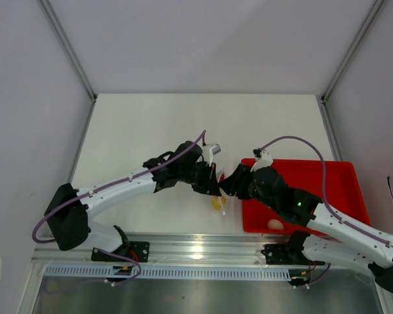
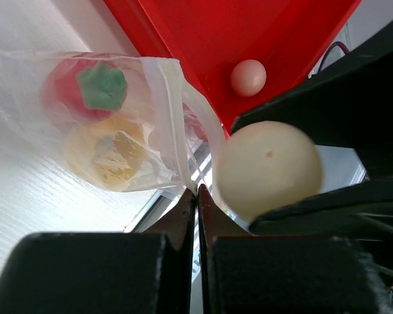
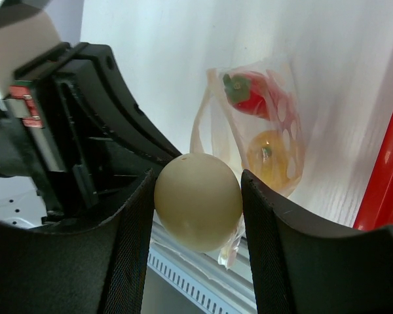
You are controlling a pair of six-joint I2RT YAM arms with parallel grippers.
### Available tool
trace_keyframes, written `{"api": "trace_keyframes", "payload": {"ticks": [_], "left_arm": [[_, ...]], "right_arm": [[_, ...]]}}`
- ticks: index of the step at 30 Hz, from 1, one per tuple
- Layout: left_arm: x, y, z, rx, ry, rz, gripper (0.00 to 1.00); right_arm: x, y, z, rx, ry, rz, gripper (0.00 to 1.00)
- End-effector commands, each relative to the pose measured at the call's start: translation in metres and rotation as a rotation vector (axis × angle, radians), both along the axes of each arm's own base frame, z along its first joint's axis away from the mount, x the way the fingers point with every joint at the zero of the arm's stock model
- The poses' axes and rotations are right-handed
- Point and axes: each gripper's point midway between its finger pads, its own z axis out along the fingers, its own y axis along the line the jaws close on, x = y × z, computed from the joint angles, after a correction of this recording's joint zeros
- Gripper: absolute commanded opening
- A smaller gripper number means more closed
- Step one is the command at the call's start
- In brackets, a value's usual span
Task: Place the food in the zip-top bag and seal the zipper
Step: Place the fake food in the zipper food storage bag.
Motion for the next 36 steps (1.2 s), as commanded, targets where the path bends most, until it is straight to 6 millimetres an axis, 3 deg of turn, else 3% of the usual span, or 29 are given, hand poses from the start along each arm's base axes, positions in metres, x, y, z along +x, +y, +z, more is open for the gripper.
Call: {"api": "trace_keyframes", "payload": {"ticks": [1,5,15,22,27,36], "left_arm": [[0.007,-0.006,0.023,-0.049,-0.053,-0.011,0.00],[0.005,-0.006,0.028,-0.059,-0.057,-0.014,0.01],[-0.003,-0.009,0.027,-0.094,-0.017,-0.038,0.01],[-0.005,-0.010,0.022,-0.103,-0.002,-0.040,0.01],[-0.006,-0.010,0.017,-0.100,0.007,-0.039,0.00],[-0.005,-0.008,0.011,-0.086,0.002,-0.036,0.01]], "right_arm": [[0.001,0.014,0.002,0.046,0.006,0.009,0.26],[0.003,0.015,-0.010,-0.004,0.018,-0.021,0.27],[0.011,-0.010,-0.045,-0.125,0.068,-0.183,0.27],[0.013,-0.011,-0.054,-0.157,0.079,-0.210,0.28],[0.013,0.001,-0.051,-0.142,0.075,-0.185,0.31],[0.008,0.009,-0.041,-0.127,0.071,-0.145,0.55]]}}
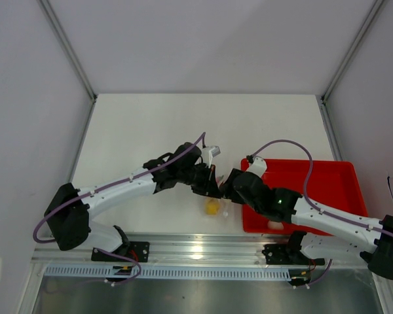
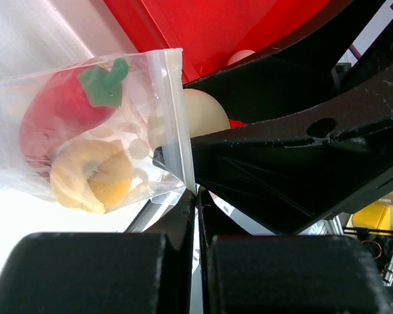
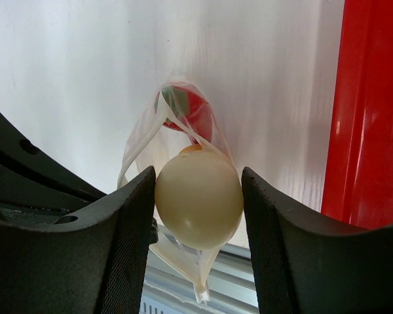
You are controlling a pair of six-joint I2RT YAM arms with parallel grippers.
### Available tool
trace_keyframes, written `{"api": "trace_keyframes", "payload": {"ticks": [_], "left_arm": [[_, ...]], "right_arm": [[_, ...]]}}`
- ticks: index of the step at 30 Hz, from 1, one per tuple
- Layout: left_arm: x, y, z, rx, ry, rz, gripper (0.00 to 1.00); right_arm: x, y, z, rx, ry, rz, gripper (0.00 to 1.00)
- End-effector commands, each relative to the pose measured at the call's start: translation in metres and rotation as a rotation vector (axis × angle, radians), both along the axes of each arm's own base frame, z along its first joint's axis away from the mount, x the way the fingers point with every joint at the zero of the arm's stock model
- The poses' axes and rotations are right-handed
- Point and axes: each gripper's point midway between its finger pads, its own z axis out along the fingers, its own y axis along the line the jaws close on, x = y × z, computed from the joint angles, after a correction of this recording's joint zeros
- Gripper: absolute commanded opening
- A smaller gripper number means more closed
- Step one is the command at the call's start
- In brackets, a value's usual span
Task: Place the food in the zip-top bag and seal the zipper
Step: Place the fake food in the zipper food storage bag.
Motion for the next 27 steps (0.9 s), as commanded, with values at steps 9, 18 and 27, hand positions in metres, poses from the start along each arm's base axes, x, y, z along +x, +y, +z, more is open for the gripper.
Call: {"api": "trace_keyframes", "payload": {"ticks": [9,18,27], "left_arm": [[0.002,-0.009,0.009,-0.057,-0.029,-0.017,0.00],[0.003,-0.008,0.012,-0.056,-0.035,-0.014,0.01],[0.004,-0.008,0.015,-0.063,-0.036,-0.015,0.00]], "right_arm": [[-0.008,0.007,0.047,0.094,-0.055,0.042,0.70],[-0.016,0.001,0.044,0.109,-0.046,0.055,0.68],[-0.022,-0.009,0.034,0.123,-0.023,0.031,0.63]]}}
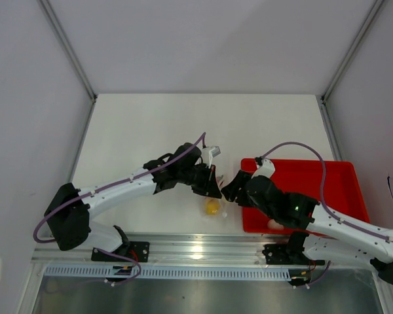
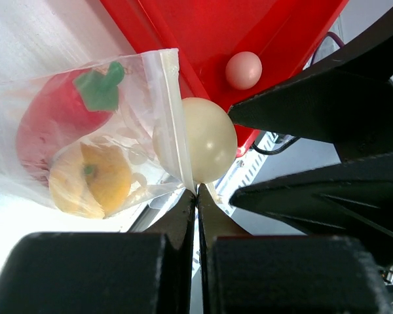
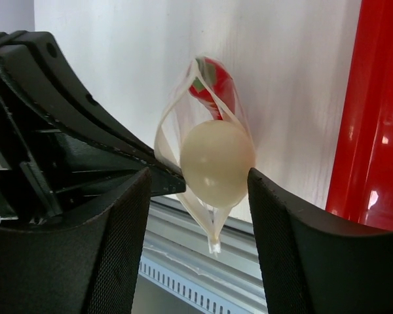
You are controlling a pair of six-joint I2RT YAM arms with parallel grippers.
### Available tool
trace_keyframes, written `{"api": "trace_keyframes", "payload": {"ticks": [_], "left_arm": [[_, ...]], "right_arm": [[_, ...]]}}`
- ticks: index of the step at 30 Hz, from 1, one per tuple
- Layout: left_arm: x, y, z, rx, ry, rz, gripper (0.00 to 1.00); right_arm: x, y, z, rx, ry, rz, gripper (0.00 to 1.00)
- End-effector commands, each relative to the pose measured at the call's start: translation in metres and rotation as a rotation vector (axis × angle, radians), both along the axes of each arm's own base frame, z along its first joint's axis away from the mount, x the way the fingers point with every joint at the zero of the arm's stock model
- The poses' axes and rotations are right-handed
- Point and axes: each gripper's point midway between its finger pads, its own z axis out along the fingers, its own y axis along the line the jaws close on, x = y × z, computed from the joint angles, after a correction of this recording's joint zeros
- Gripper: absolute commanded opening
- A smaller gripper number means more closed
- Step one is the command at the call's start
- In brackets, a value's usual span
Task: Place the food in the zip-top bag and seal the zipper
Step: Place the fake food in the zipper food storage bag.
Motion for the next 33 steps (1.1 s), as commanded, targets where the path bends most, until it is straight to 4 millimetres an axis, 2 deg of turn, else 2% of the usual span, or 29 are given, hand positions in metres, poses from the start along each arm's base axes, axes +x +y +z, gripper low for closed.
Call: {"api": "trace_keyframes", "payload": {"ticks": [1,4,13,16,19,23,27,28,29,30,31,32,33], "left_arm": [[0.003,-0.007,0.017,-0.057,-0.031,-0.013,0.01],[0.003,-0.007,0.018,-0.059,-0.033,-0.013,0.01],[0.000,-0.006,0.028,-0.078,-0.043,-0.018,0.01],[-0.002,-0.006,0.029,-0.087,-0.033,-0.026,0.01],[-0.006,-0.009,0.032,-0.114,-0.022,-0.045,0.00],[-0.008,-0.009,0.040,-0.138,-0.028,-0.049,0.01],[-0.008,-0.006,0.048,-0.145,-0.049,-0.041,0.01],[-0.008,-0.003,0.050,-0.142,-0.053,-0.037,0.01],[-0.007,-0.003,0.049,-0.136,-0.063,-0.030,0.00],[-0.007,-0.002,0.049,-0.134,-0.064,-0.030,0.01],[-0.006,-0.001,0.047,-0.124,-0.063,-0.024,0.01],[-0.004,0.000,0.045,-0.116,-0.076,-0.015,0.01],[-0.003,0.001,0.043,-0.109,-0.076,-0.011,0.01]], "right_arm": [[-0.002,-0.003,-0.003,0.014,0.011,-0.018,0.62],[-0.003,-0.002,-0.010,0.012,0.027,-0.020,0.60],[-0.002,0.010,-0.018,0.019,0.030,0.003,0.37],[0.000,0.016,-0.020,0.015,0.018,0.016,0.32],[0.003,0.020,-0.022,0.008,0.016,0.021,0.30],[0.004,0.028,-0.037,-0.025,0.038,0.030,0.29],[0.005,0.023,-0.044,-0.096,0.059,0.021,0.29],[0.005,0.020,-0.041,-0.105,0.056,0.019,0.28],[0.006,0.021,-0.028,-0.096,0.040,0.016,0.28],[0.003,0.012,-0.018,-0.108,0.030,0.018,0.28],[0.005,0.005,-0.007,-0.104,0.004,-0.005,0.28],[0.004,0.002,0.013,-0.080,-0.021,-0.012,0.28],[0.002,-0.016,0.026,-0.079,-0.040,-0.038,0.29]]}}
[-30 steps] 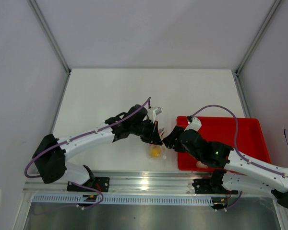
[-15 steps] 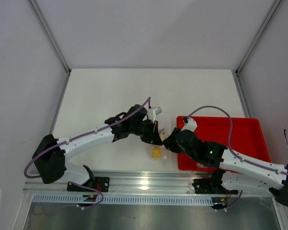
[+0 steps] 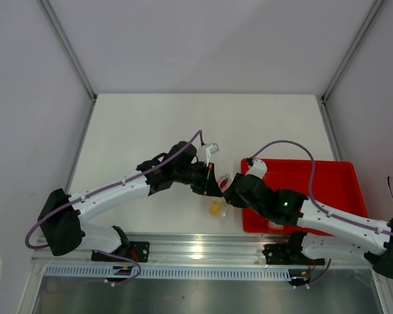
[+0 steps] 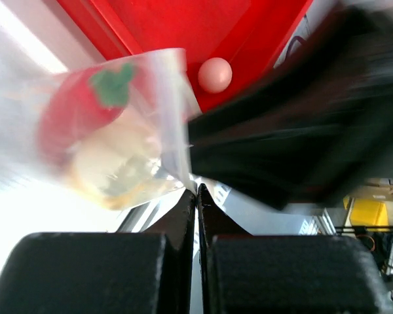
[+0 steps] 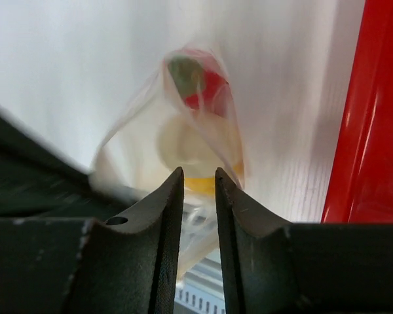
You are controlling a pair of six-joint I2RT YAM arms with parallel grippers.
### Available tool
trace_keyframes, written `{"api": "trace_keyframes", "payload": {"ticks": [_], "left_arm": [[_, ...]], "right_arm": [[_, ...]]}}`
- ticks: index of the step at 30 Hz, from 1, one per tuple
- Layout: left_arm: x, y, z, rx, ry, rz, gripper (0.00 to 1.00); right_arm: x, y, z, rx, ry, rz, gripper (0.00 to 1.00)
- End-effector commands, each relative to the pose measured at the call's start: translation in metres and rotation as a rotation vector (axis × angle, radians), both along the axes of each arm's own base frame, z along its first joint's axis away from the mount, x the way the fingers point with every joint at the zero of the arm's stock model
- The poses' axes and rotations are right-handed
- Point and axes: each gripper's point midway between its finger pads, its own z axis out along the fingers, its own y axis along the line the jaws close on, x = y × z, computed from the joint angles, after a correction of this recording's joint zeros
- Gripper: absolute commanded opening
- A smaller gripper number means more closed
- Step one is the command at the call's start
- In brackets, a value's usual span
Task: Place the food in the zip-top bag and seal the zipper
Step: Place the fake food in the zipper food storage bag.
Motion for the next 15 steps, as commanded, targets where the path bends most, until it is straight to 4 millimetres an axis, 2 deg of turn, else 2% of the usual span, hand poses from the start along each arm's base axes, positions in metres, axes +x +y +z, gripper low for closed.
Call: {"api": "trace_keyframes", "payload": {"ticks": [1,3,4,5,6,7,9,11,13,15], "left_arm": [[0.005,0.002,0.015,-0.029,-0.054,0.021,0.01],[0.008,0.005,0.009,-0.004,-0.067,0.036,0.00],[0.009,0.007,0.007,0.005,-0.075,0.042,0.01],[0.010,0.009,0.007,0.014,-0.090,0.044,0.01],[0.014,0.012,0.005,0.029,-0.109,0.068,0.01],[0.015,0.013,0.006,0.033,-0.121,0.071,0.01],[0.018,0.017,0.008,0.047,-0.148,0.075,0.00],[0.019,0.020,0.009,0.062,-0.170,0.073,0.01],[0.019,0.023,0.014,0.062,-0.188,0.073,0.01],[0.017,0.026,0.015,0.065,-0.201,0.066,0.00]], "right_arm": [[0.002,-0.035,0.066,0.038,-0.114,-0.076,0.30],[-0.003,-0.063,0.080,0.004,-0.108,-0.124,0.32],[-0.003,-0.076,0.087,0.014,-0.114,-0.175,0.40],[-0.008,-0.095,0.079,-0.058,-0.091,-0.196,0.44],[-0.006,-0.107,0.086,-0.068,-0.087,-0.240,0.50],[-0.006,-0.115,0.083,-0.095,-0.067,-0.264,0.62],[-0.006,-0.138,0.077,-0.168,-0.008,-0.313,0.75],[-0.006,-0.150,0.070,-0.227,0.034,-0.327,0.85],[-0.001,-0.163,0.061,-0.238,0.092,-0.380,0.88],[0.002,-0.168,0.054,-0.235,0.127,-0.400,0.98]]}}
